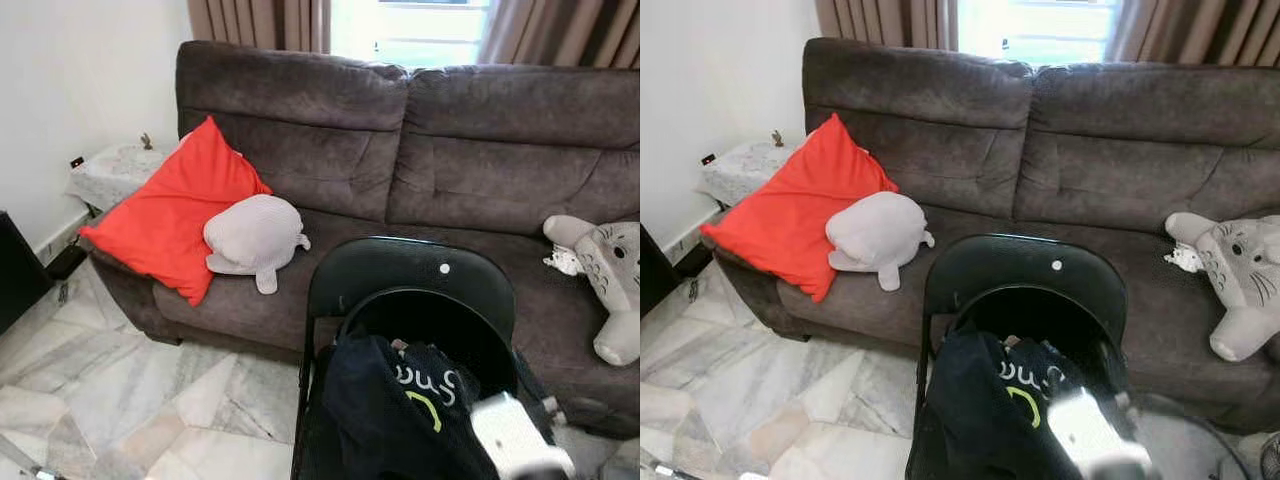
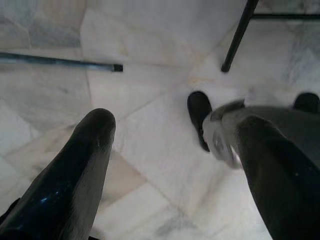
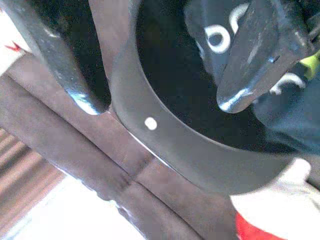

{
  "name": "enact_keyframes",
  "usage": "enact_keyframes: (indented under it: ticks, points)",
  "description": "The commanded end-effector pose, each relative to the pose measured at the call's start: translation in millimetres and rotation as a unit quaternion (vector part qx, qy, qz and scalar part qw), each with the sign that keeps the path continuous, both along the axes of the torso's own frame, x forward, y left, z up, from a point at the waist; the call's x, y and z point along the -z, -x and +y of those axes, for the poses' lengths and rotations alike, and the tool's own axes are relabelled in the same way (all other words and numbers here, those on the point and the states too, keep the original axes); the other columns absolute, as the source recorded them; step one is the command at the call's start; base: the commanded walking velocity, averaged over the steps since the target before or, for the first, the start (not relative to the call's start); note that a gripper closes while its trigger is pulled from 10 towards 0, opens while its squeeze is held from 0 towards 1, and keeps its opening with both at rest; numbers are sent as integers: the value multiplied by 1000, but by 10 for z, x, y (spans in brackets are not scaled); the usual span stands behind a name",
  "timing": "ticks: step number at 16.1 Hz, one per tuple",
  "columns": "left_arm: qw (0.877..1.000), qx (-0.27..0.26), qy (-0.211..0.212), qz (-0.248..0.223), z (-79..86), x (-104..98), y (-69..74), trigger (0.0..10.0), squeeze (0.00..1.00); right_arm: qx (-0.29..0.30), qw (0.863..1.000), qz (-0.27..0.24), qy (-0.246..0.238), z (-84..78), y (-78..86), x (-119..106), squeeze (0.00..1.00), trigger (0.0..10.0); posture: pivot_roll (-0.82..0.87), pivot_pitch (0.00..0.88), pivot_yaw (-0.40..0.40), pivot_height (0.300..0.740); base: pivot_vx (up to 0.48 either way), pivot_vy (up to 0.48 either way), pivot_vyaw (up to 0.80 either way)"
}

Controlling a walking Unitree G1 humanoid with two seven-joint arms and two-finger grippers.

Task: Hang hanger

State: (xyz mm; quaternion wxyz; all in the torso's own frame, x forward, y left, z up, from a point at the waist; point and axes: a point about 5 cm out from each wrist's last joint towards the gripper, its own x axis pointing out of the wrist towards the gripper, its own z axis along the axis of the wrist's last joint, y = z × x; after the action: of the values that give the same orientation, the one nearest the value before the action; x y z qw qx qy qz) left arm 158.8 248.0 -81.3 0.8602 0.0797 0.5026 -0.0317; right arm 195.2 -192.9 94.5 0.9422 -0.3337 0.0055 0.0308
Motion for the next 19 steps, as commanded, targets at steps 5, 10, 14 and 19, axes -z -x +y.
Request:
enact_keyframes:
  ticks: [5,10,14,19]
  points:
    - [1000,1,-3,-3,14,-34,-75,10000,0,26,986,90,-137,-9,240,196,0,10000,-108,0,16,740,0,0,0]
    - [1000,16,-4,-4,19,-63,-136,10000,0,-13,965,153,-213,68,432,157,0,10000,-143,0,31,740,0,0,0]
    - [1000,18,-2,-9,13,-80,-174,10000,0,-86,955,215,-184,-29,421,120,0,10000,-137,0,12,740,0,0,0]
    - [1000,5,0,-12,42,-84,-164,10000,0,-171,928,310,-113,-59,513,236,0,10000,-98,0,-8,740,0,0,0]
